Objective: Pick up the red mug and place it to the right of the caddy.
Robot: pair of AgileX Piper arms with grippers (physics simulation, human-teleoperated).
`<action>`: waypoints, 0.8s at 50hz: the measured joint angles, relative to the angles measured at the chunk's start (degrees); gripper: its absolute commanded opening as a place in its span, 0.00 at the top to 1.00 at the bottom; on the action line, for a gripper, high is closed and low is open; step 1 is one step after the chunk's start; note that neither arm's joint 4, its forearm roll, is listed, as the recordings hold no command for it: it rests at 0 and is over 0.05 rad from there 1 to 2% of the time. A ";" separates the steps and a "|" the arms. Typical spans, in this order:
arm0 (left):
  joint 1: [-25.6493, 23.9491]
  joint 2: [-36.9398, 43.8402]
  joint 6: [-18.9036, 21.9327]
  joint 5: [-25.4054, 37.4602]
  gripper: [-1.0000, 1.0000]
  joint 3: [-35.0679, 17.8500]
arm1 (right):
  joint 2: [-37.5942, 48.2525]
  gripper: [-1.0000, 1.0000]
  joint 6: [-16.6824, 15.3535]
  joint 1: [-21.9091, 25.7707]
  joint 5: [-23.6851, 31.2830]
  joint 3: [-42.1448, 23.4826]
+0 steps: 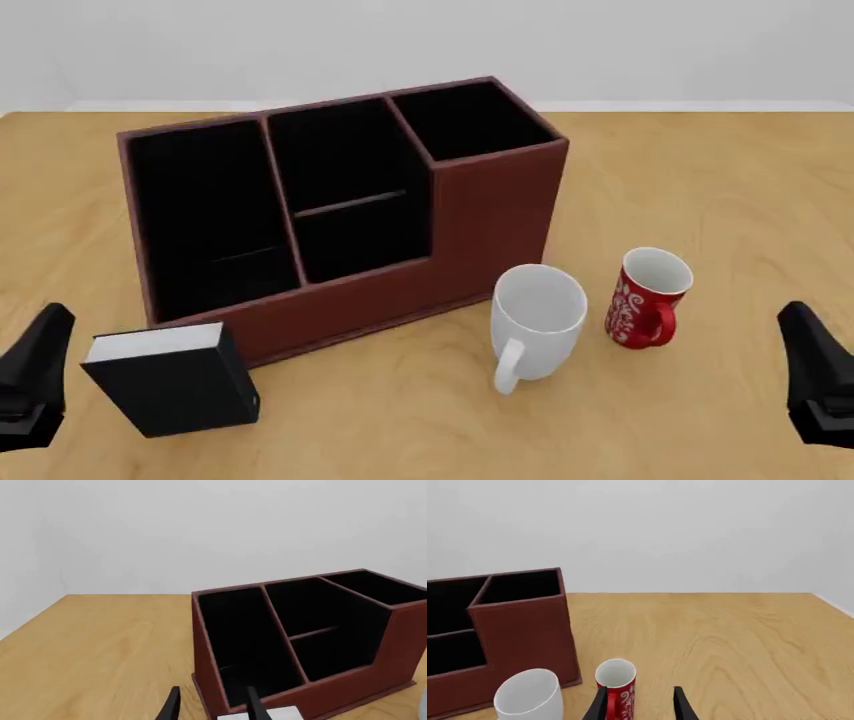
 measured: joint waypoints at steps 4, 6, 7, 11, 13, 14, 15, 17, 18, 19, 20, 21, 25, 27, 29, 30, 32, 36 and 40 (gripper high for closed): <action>0.00 0.00 0.00 0.00 0.00 0.00 | 0.01 0.00 -0.26 -0.51 0.46 -0.33; 0.00 0.00 0.00 0.00 0.00 0.00 | 0.05 0.00 -0.43 -0.71 0.69 -0.54; 0.00 0.00 0.00 0.00 0.00 0.00 | 0.08 0.00 -0.51 -0.79 0.81 -0.65; 0.00 0.00 0.00 0.00 0.00 0.00 | 0.33 0.00 -0.79 -1.01 1.21 -1.05; 0.00 0.00 0.00 0.00 0.00 0.00 | 0.68 0.00 -0.93 -1.07 1.32 -1.27; 0.00 0.00 0.00 0.00 0.00 0.00 | 0.99 0.00 -1.02 -1.05 1.33 -1.39; 0.00 0.00 0.00 0.00 0.00 0.00 | 1.41 0.00 -1.13 -0.99 1.28 -1.51; 0.00 0.00 0.00 0.00 0.00 0.00 | 2.00 0.00 -1.35 -0.84 1.45 -1.85; 0.00 0.00 0.00 0.00 0.00 0.00 | 2.37 0.00 -1.46 -0.77 1.54 -2.09; 0.00 0.00 0.00 0.00 0.00 0.00 | 2.85 0.00 -1.54 -0.67 1.59 -2.35; 0.00 0.00 0.00 0.00 0.00 0.00 | 3.38 0.00 -1.64 -0.57 1.60 -2.62; 0.00 0.00 0.00 0.00 0.00 0.00 | 3.90 0.00 -1.73 -0.46 1.63 -2.89; 0.00 0.00 0.00 0.00 0.00 0.00 | 5.63 0.00 -1.63 0.23 1.86 -4.02; 0.00 0.00 0.00 0.00 0.00 0.00 | 6.83 0.00 -1.83 0.66 1.72 -4.53; 0.00 0.00 0.00 0.00 0.00 0.00 | 7.67 0.00 -1.83 1.09 1.77 -5.05; 0.00 0.00 0.00 0.00 0.00 0.00 | 8.04 0.00 -1.81 1.28 1.79 -5.29; 0.00 0.00 0.00 0.00 0.00 0.00 | 8.80 0.00 -1.69 1.64 1.80 -5.71; 0.00 0.00 0.00 0.00 0.00 0.00 | 10.26 0.00 -1.66 2.32 1.64 -6.34; 0.00 0.00 0.00 0.00 0.00 0.00 | 12.02 0.00 -1.66 2.90 0.78 -6.48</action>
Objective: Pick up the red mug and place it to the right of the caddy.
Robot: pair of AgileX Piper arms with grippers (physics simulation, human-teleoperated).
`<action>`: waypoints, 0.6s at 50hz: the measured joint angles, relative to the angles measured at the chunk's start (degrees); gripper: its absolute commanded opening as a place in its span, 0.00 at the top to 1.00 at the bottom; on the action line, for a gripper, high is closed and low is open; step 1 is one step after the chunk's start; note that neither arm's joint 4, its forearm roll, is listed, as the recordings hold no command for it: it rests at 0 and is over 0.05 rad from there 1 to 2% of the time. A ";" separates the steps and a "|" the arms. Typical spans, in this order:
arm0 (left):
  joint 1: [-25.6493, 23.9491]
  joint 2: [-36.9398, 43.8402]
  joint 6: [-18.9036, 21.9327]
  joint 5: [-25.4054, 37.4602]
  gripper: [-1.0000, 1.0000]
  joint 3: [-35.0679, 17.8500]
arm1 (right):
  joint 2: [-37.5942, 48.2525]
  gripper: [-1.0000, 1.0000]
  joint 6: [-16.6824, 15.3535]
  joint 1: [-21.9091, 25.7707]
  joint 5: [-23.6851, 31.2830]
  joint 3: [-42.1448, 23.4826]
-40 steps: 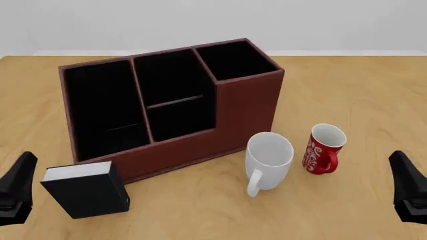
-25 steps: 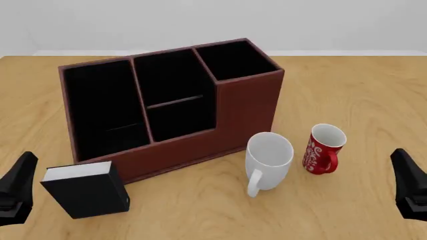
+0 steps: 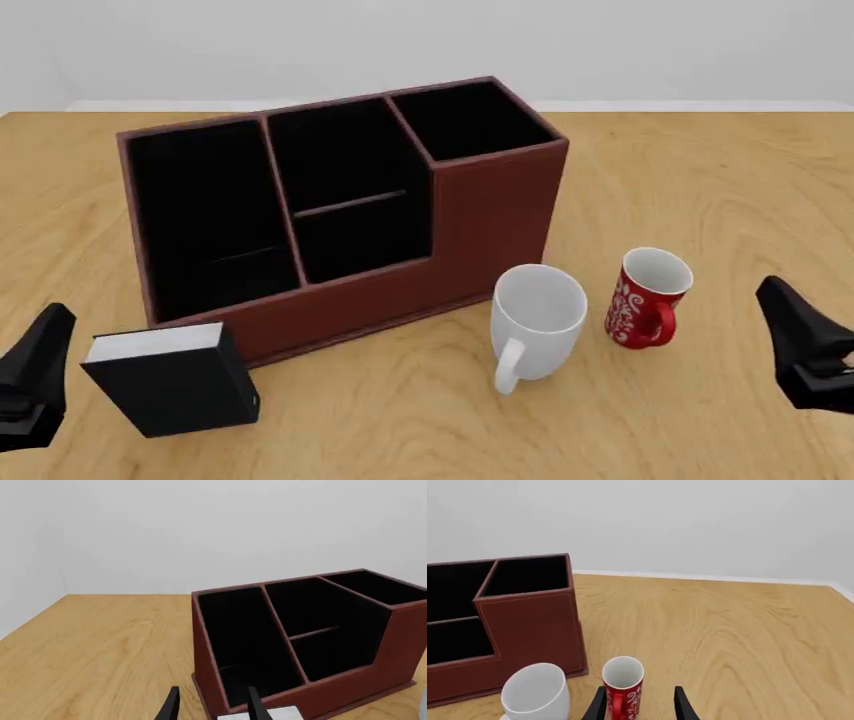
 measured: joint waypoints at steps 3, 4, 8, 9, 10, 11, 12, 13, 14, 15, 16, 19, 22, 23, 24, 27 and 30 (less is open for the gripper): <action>0.00 0.00 0.00 0.00 0.00 0.00 | 1.50 0.00 0.02 0.34 -1.03 0.16; 0.00 0.00 0.00 0.00 0.00 0.00 | 2.06 0.00 0.01 0.43 -1.46 0.27; 0.00 0.00 0.00 0.00 0.00 0.00 | 4.39 0.00 0.00 0.60 -3.37 0.80; 0.00 0.00 0.00 0.00 0.00 0.00 | 4.96 0.00 0.00 0.60 -3.84 0.94; 0.00 0.00 0.00 0.00 0.00 0.00 | 5.53 0.00 -0.02 0.61 -4.34 1.09; 0.00 0.00 0.00 0.00 0.00 0.00 | 6.14 0.00 -0.09 0.61 -4.90 1.27; 0.00 0.00 0.00 0.00 0.00 0.00 | 6.82 0.00 -0.13 0.61 -5.54 1.48; 0.00 0.00 0.00 0.00 0.00 0.00 | 7.53 0.00 -0.18 0.60 -6.22 1.71; 0.00 0.00 0.00 0.00 0.00 0.00 | 8.23 0.00 -0.23 0.59 -6.90 1.93; 0.00 0.00 0.00 0.00 0.00 0.00 | 8.92 0.00 -0.28 0.56 -7.58 2.15; 0.00 0.00 0.00 0.00 0.00 0.00 | 9.61 0.00 -0.33 0.54 -8.25 2.37; 0.00 0.00 0.00 0.00 0.00 0.00 | 11.65 0.00 -0.47 0.46 -10.24 2.98; 0.00 0.00 0.00 0.00 0.00 0.00 | 13.79 0.00 -0.60 0.47 -12.29 3.55; 0.00 0.00 0.00 0.00 0.00 0.00 | 14.50 0.00 -0.64 0.48 -12.96 3.73; 0.00 0.00 0.00 0.00 0.00 0.00 | 15.20 0.00 -0.68 0.48 -13.61 3.88; 0.00 0.00 0.00 0.00 0.00 0.00 | 17.23 0.00 -0.78 0.50 -15.52 4.33; 0.00 0.00 0.00 0.00 0.00 0.00 | 19.32 0.00 -0.91 0.58 -17.49 4.75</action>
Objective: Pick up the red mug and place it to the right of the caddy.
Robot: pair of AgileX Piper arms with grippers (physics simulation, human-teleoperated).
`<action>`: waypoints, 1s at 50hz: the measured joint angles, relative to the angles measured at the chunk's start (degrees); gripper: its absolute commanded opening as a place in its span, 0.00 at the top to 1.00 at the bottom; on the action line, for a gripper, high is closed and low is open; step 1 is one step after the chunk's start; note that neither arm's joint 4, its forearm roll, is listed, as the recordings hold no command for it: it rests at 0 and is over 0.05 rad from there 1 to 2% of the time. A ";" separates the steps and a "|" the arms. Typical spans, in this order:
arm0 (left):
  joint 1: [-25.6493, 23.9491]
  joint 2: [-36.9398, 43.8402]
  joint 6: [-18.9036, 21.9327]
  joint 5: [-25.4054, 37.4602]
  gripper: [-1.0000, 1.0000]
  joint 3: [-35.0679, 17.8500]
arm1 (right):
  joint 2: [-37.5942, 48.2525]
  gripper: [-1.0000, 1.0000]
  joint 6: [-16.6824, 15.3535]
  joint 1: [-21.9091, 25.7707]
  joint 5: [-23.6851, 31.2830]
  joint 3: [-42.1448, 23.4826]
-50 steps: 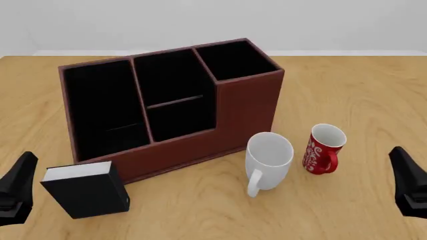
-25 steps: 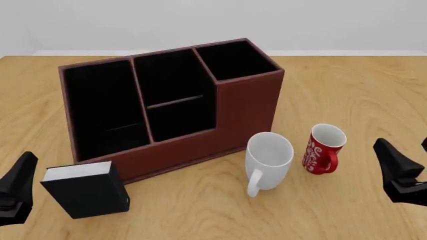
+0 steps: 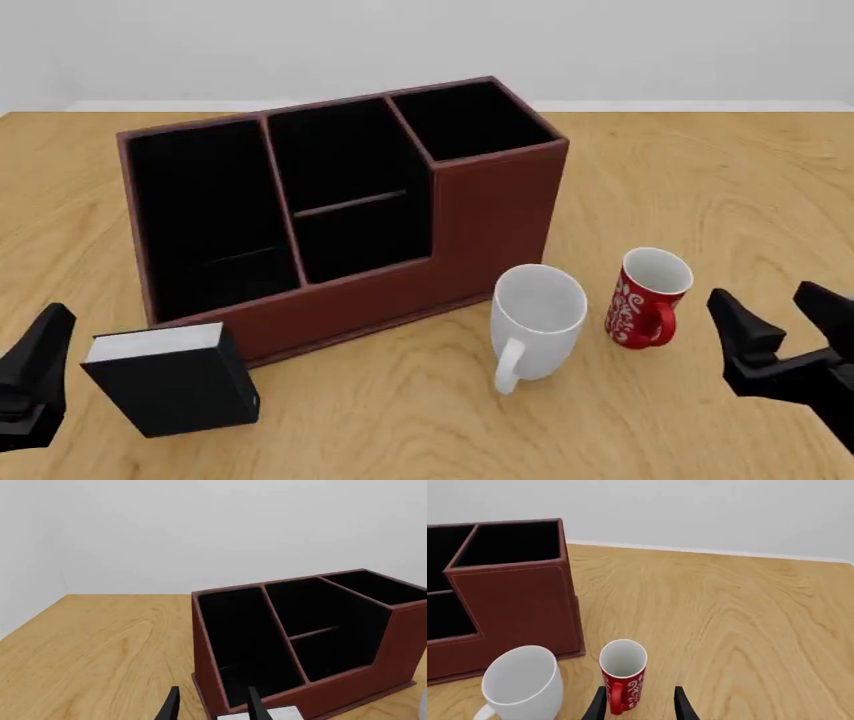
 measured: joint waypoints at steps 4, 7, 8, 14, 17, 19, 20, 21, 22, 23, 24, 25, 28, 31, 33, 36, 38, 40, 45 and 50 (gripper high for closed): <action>0.00 0.00 0.00 0.00 0.00 0.00 | 2.52 0.00 -0.13 0.19 -2.30 0.42; 0.00 0.00 0.00 0.00 0.00 0.00 | 4.39 0.00 -0.25 0.35 -3.99 0.69; 0.00 0.00 0.00 0.00 0.00 0.00 | 4.98 0.00 -0.28 0.41 -4.52 0.77; 0.00 0.00 0.00 0.00 0.00 0.00 | 8.55 0.00 -0.46 0.75 -7.68 1.17; 0.00 0.00 0.00 0.00 0.00 0.00 | 10.25 0.00 -0.49 0.96 -9.14 1.31; 0.00 0.00 0.00 0.00 0.00 0.00 | 11.28 0.00 -0.51 1.05 -10.02 1.38; 0.00 0.00 0.00 0.00 0.00 0.00 | 11.79 0.00 -0.51 1.10 -10.47 1.41; 0.00 0.00 0.00 0.00 0.00 0.00 | 12.31 0.00 -0.51 1.14 -10.91 1.44; 0.00 0.00 0.00 0.00 0.00 0.00 | 12.82 0.00 -0.50 1.18 -11.35 1.47; 0.00 0.00 0.00 0.00 0.00 0.00 | 13.48 0.00 -0.50 1.24 -11.97 1.51; 0.00 0.00 0.00 0.00 0.00 0.00 | 14.21 0.00 -0.49 1.29 -12.62 1.54; 0.00 0.00 0.00 0.00 0.00 0.00 | 14.93 0.00 -0.47 1.34 -13.26 1.58; 0.00 0.00 0.00 0.00 0.00 0.00 | 16.87 0.00 -0.44 1.51 -14.95 1.66; 0.00 0.00 0.00 0.00 0.00 0.00 | 18.62 0.00 -0.39 1.65 -16.48 1.72; 0.00 0.00 0.00 0.00 0.00 0.00 | 19.77 0.00 -0.38 1.74 -17.49 1.75; 0.00 0.00 0.00 0.00 0.00 0.00 | 21.42 0.00 -0.35 1.86 -18.92 1.79; 0.00 0.00 0.00 0.00 0.00 0.00 | 22.44 0.00 -0.34 1.93 -19.79 1.80; 0.00 0.00 0.00 0.00 0.00 0.00 | 23.54 0.00 -0.33 1.99 -20.71 1.82; 0.00 0.00 0.00 0.00 0.00 0.00 | 25.96 0.00 -0.32 2.15 -22.65 1.85; 0.00 0.00 0.00 0.00 0.00 0.00 | 28.00 0.00 -0.32 2.26 -24.28 1.86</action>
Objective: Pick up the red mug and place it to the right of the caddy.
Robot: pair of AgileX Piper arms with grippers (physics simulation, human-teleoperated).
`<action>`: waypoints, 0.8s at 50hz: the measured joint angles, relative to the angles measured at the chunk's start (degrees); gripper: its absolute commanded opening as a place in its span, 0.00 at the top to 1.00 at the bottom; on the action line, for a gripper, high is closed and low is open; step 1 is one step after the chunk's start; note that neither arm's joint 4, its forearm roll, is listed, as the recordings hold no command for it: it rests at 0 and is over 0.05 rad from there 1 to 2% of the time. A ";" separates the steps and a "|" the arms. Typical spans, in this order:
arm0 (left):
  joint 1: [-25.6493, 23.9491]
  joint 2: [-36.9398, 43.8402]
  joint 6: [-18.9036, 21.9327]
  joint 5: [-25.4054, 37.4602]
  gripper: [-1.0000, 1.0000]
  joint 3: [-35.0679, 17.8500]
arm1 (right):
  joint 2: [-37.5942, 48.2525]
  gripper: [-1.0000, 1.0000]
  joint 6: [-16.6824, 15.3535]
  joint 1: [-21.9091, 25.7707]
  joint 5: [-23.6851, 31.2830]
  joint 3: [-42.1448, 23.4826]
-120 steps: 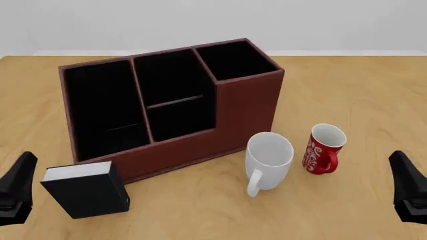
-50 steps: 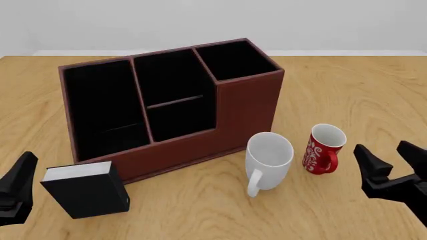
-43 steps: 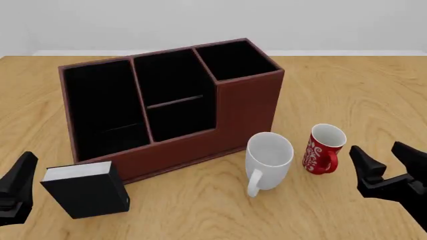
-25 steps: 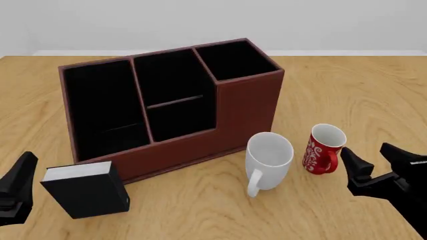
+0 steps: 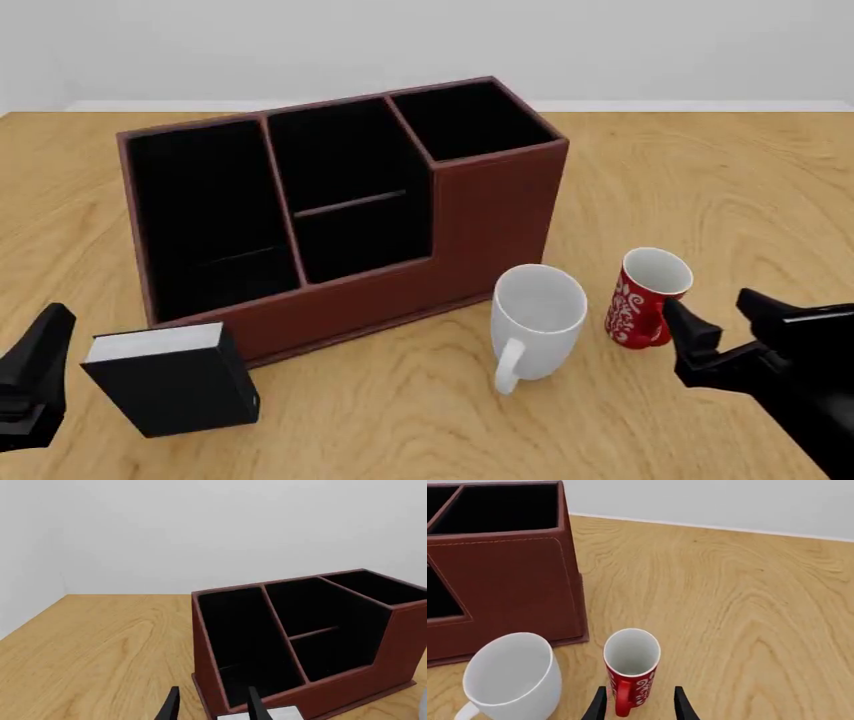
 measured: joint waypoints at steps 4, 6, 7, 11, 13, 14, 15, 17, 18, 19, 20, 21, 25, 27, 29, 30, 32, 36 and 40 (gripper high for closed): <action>0.00 0.00 0.00 0.00 0.00 0.00 | 1.49 0.00 -0.03 0.14 -1.16 0.01; 0.00 0.00 0.00 0.00 0.00 0.00 | 2.22 0.00 -0.03 0.22 -1.73 0.01; 0.00 0.00 0.00 0.00 0.00 0.00 | 2.63 0.00 -0.04 0.25 -2.06 0.01; 0.00 0.00 0.00 0.00 0.00 0.00 | 4.21 0.00 -0.02 0.49 -3.23 0.02; 0.00 0.00 0.00 0.00 0.00 0.00 | 4.78 0.00 0.00 0.60 -3.63 0.02; 0.00 0.00 0.00 0.00 0.00 0.00 | 5.05 0.00 0.00 0.65 -3.84 0.02; 0.00 0.00 0.00 0.00 0.00 0.00 | 5.33 0.00 0.01 0.69 -4.05 0.02; 0.00 0.00 0.00 0.00 0.00 0.00 | 5.91 0.00 0.05 0.75 -4.48 0.02; 0.00 0.00 0.00 0.00 0.00 0.00 | 6.22 0.00 0.06 0.78 -4.71 0.02; 0.00 0.00 0.00 0.00 0.00 0.00 | 6.55 0.00 0.06 0.82 -4.96 0.01; 0.00 0.00 0.00 0.00 0.00 0.00 | 6.91 0.00 0.06 0.86 -5.24 0.01; 0.00 0.00 0.00 0.00 0.00 0.00 | 7.26 0.00 0.06 0.90 -5.51 0.01; 0.00 0.00 0.00 0.00 0.00 0.00 | 8.43 0.00 0.05 1.05 -6.41 0.02; 0.00 0.00 0.00 0.00 0.00 0.00 | 8.89 0.00 0.04 1.11 -6.76 0.02; 0.00 0.00 0.00 0.00 0.00 0.00 | 9.36 0.00 0.03 1.15 -7.13 0.02; 0.00 0.00 0.00 0.00 0.00 0.00 | 9.58 0.00 0.04 1.16 -7.29 0.02; 0.00 0.00 0.00 0.00 0.00 0.00 | 9.99 0.00 0.10 1.16 -7.60 0.02; 0.00 0.00 0.00 0.00 0.00 0.00 | 10.86 0.00 0.20 1.14 -8.22 0.02; 0.00 0.00 0.00 0.00 0.00 0.00 | 11.95 0.00 0.24 1.12 -9.06 0.02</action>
